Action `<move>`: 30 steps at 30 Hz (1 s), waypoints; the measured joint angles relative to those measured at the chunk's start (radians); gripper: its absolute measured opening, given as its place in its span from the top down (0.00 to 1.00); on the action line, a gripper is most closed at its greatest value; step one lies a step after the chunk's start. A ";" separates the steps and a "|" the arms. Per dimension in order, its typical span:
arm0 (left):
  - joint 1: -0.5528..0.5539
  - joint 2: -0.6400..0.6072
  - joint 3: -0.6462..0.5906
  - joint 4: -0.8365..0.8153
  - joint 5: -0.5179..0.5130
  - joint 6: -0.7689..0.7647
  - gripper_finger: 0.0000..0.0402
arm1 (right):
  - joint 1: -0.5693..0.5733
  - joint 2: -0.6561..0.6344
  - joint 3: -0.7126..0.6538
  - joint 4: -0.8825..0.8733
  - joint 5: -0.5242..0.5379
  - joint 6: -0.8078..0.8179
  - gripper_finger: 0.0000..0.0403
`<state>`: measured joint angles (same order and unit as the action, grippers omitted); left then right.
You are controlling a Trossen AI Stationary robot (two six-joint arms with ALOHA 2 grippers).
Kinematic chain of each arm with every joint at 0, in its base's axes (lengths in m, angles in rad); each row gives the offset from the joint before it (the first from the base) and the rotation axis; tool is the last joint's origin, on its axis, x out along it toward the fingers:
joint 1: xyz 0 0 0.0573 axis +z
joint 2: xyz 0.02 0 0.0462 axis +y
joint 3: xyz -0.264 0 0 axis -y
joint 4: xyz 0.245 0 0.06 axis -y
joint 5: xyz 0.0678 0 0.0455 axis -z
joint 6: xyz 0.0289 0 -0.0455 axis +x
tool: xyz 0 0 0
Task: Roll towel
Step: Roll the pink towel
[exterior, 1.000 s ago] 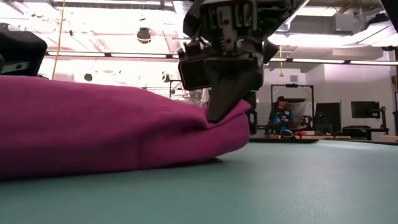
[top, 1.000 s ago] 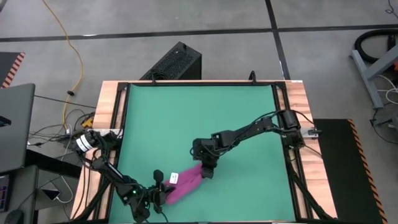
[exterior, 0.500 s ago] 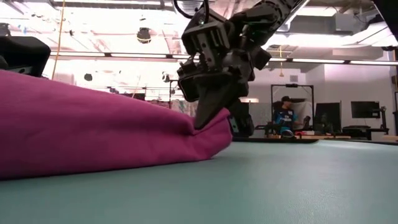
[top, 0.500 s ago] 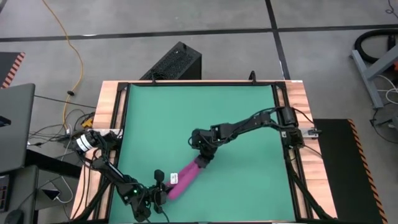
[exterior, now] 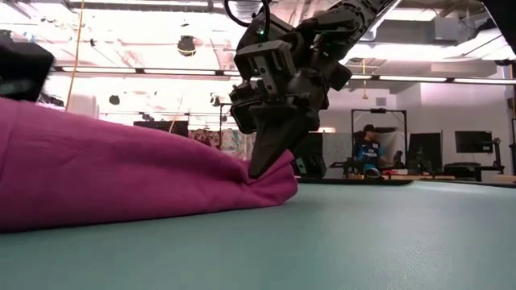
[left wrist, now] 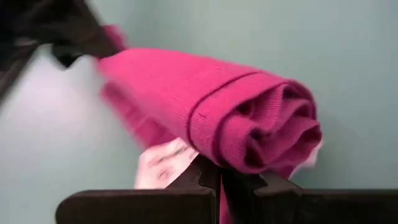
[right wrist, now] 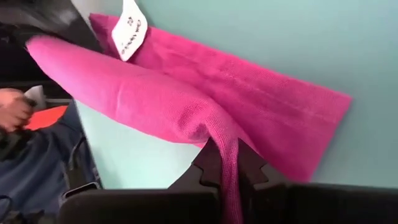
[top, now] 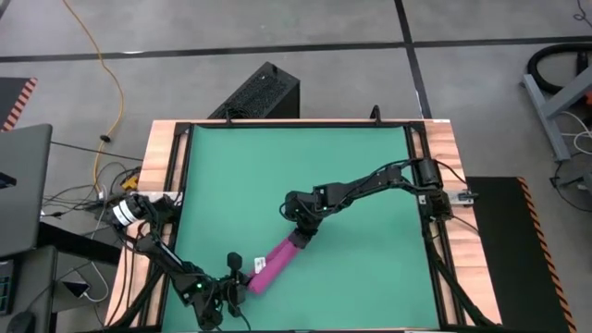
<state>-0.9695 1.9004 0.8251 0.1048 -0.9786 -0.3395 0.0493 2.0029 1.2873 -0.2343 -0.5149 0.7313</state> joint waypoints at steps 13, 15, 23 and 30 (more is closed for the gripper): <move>-0.106 -0.115 0.126 -0.346 -0.226 -0.174 1.00 | 0.016 0.000 0.000 -0.041 0.096 -0.064 0.94; -0.099 -0.103 0.126 -0.298 -0.242 -0.141 1.00 | 0.018 0.000 0.000 -0.041 0.099 -0.073 0.94; -0.005 0.013 0.125 -0.225 -0.229 -0.074 1.00 | 0.023 0.000 0.000 -0.040 0.102 -0.078 0.94; 0.001 0.051 0.125 -0.221 -0.181 -0.156 1.00 | 0.035 0.000 0.000 -0.041 0.129 -0.111 0.92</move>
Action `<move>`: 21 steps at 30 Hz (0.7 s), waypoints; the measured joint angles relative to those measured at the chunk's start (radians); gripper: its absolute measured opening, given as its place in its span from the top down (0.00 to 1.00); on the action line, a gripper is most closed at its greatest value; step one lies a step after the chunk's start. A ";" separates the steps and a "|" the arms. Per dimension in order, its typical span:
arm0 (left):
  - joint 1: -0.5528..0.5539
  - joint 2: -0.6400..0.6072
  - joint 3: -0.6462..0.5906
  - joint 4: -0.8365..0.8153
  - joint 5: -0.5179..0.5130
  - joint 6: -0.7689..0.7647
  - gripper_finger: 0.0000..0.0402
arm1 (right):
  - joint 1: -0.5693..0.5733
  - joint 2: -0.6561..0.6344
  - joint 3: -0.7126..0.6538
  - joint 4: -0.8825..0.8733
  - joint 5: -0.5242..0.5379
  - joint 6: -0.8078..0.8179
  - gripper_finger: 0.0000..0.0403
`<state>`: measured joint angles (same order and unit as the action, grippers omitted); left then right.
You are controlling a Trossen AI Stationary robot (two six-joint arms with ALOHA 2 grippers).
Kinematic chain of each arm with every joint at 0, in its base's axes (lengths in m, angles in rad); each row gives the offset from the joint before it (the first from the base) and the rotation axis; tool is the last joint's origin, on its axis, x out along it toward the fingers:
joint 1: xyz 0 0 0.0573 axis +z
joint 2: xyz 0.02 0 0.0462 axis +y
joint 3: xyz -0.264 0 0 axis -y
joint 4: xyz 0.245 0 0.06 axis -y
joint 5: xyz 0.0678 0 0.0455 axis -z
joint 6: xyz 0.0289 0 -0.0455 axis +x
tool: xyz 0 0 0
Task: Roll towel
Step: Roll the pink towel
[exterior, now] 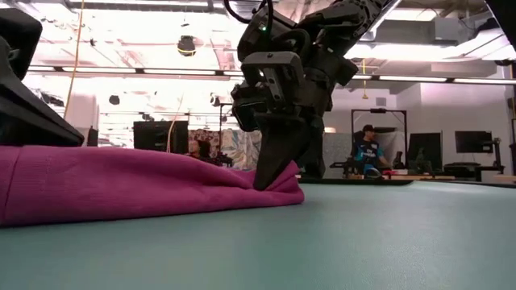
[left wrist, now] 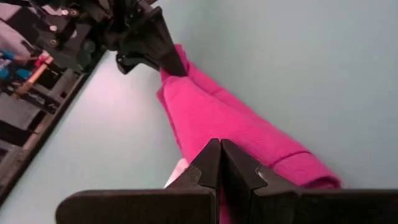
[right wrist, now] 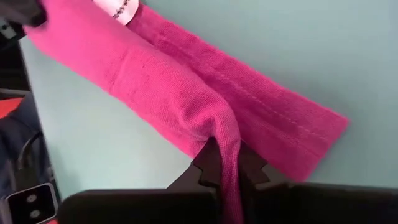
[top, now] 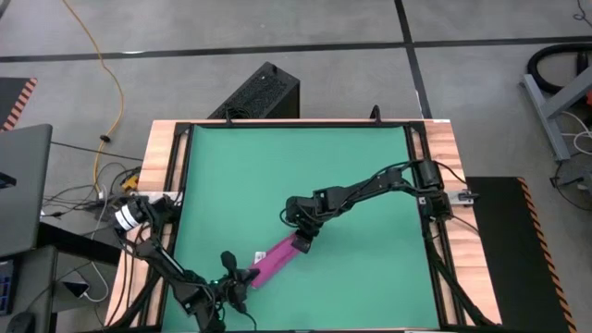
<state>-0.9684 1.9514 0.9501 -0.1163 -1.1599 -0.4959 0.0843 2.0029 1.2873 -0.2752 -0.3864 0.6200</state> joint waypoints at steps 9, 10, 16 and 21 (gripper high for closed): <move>0.006 0.000 0.000 0.011 0.081 0.001 1.00 | 0.013 -0.001 0.000 0.028 0.044 -0.092 0.85; 0.006 0.000 0.000 0.011 0.082 -0.001 1.00 | 0.016 -0.004 0.000 0.028 0.053 -0.095 0.84; 0.007 0.000 -0.003 0.014 0.082 -0.014 1.00 | 0.035 -0.024 0.000 0.030 0.086 -0.133 0.76; 0.008 0.000 -0.034 0.033 0.099 -0.056 1.00 | 0.064 -0.066 0.000 0.003 0.162 -0.202 0.64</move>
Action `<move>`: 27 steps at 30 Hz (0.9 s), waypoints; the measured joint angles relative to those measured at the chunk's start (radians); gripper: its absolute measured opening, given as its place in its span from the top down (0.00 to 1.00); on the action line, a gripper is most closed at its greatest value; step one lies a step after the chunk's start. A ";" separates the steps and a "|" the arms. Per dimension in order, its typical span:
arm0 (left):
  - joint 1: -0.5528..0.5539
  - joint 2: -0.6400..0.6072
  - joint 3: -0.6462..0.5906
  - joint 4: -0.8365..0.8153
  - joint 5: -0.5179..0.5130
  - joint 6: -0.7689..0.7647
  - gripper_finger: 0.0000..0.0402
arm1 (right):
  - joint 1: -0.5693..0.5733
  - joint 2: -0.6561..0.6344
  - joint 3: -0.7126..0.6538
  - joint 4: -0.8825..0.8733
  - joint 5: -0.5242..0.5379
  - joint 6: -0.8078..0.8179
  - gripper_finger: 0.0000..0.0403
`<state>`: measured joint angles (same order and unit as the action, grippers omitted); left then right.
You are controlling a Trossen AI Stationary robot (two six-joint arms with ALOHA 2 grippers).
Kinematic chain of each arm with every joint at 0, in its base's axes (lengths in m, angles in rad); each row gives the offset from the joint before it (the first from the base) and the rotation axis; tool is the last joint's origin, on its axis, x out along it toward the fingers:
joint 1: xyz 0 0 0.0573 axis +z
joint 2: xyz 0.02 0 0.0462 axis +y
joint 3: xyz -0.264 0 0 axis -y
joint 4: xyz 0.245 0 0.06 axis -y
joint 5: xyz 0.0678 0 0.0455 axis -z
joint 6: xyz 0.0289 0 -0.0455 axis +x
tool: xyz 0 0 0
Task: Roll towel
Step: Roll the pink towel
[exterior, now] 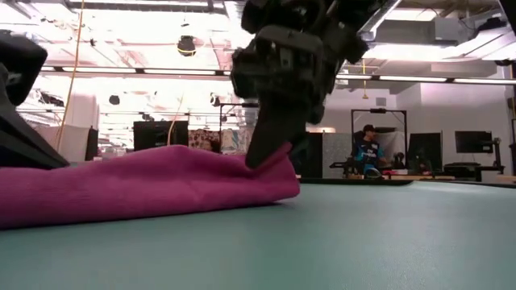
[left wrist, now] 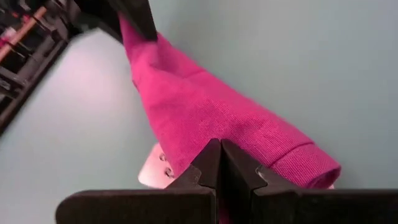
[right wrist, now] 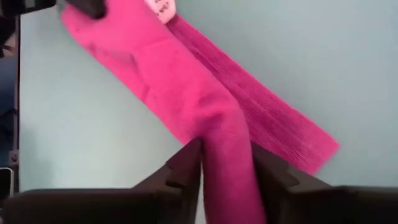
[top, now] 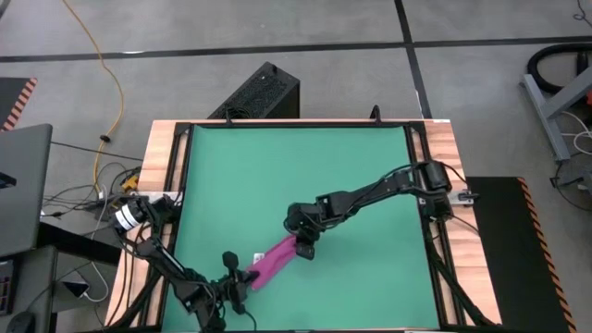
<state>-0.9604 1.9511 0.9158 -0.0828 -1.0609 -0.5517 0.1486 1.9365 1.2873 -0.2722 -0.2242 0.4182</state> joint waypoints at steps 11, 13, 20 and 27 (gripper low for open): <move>-0.002 -0.001 -0.014 0.016 0.006 -0.006 1.00 | 0.052 -0.159 0.000 -0.079 0.149 -0.131 0.47; -0.002 -0.001 -0.014 0.015 0.006 -0.006 1.00 | 0.079 -0.180 0.000 -0.035 0.173 -0.191 0.48; -0.002 -0.001 -0.014 0.013 0.007 -0.011 1.00 | 0.154 -0.077 0.001 0.136 0.251 -0.401 0.68; -0.002 -0.001 -0.014 0.012 0.009 -0.011 1.00 | 0.136 0.036 0.000 0.219 0.257 -0.411 0.96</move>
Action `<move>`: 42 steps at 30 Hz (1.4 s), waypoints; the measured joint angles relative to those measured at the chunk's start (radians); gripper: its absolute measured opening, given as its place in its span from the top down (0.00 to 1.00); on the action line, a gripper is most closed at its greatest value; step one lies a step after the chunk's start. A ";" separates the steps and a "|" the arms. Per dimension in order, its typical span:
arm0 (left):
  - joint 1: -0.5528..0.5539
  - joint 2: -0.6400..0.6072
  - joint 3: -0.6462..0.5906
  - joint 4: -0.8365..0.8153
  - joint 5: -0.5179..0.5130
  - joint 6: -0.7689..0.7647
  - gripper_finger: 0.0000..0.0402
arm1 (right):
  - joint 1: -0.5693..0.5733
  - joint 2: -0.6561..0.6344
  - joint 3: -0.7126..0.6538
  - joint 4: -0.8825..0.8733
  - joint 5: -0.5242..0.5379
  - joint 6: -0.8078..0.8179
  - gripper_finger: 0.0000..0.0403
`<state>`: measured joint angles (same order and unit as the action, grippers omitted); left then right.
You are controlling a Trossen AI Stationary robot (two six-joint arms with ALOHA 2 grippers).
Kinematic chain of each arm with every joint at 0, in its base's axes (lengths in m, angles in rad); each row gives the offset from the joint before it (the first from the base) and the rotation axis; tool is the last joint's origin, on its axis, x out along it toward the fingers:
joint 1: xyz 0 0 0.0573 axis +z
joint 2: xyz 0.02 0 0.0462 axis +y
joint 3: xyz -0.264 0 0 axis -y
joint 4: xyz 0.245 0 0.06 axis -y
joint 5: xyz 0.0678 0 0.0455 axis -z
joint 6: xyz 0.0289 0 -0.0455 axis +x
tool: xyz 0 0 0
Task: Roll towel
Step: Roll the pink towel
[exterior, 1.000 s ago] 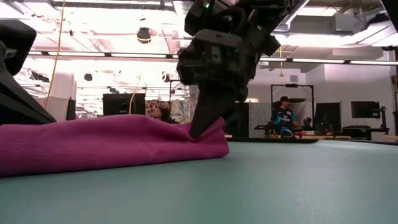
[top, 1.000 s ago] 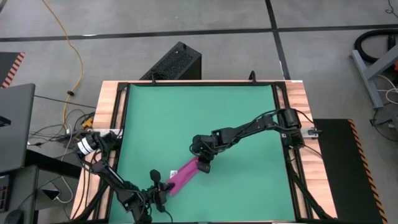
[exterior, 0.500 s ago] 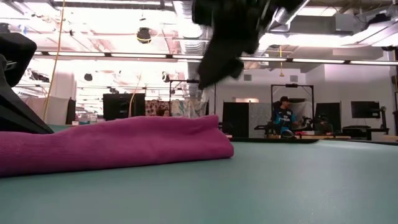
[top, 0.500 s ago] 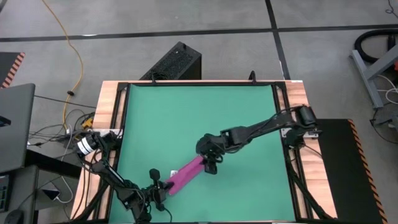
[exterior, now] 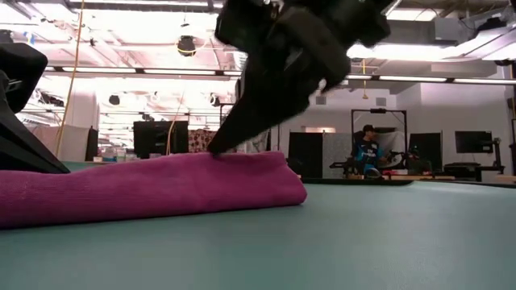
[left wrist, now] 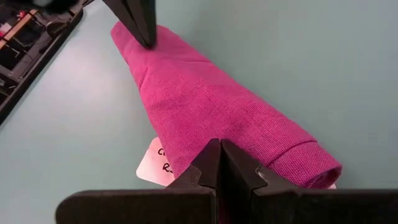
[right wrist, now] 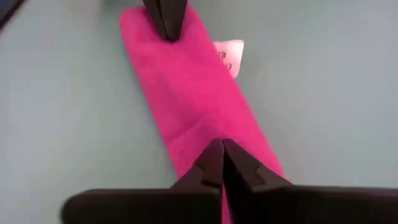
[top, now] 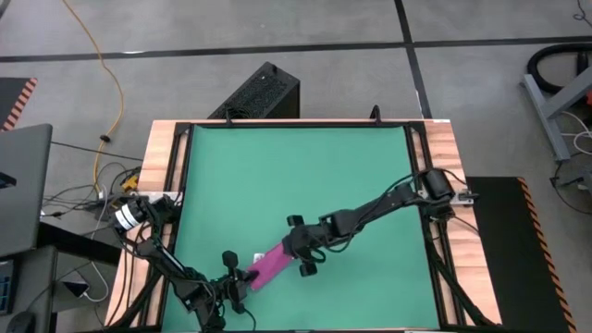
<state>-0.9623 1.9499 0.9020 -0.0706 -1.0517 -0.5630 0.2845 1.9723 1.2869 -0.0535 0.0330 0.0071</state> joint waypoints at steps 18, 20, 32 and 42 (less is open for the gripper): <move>0.000 0.000 0.000 -0.012 0.009 0.006 1.00 | 0.005 0.012 0.000 -0.147 0.102 0.071 0.97; 0.000 0.000 0.000 -0.012 0.009 0.019 1.00 | 0.011 0.012 -0.002 -0.163 0.113 0.080 0.96; 0.008 -0.008 0.000 -0.146 0.012 -0.075 1.00 | 0.047 0.045 -0.100 -0.025 0.189 0.231 0.96; 0.114 -0.037 -0.028 -0.233 0.027 -0.159 1.00 | 0.137 0.047 -0.135 -0.011 0.362 0.441 0.96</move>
<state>-0.8487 1.9127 0.8738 -0.3033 -1.0251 -0.7217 0.4216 2.0190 1.1522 -0.0647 0.3945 0.4479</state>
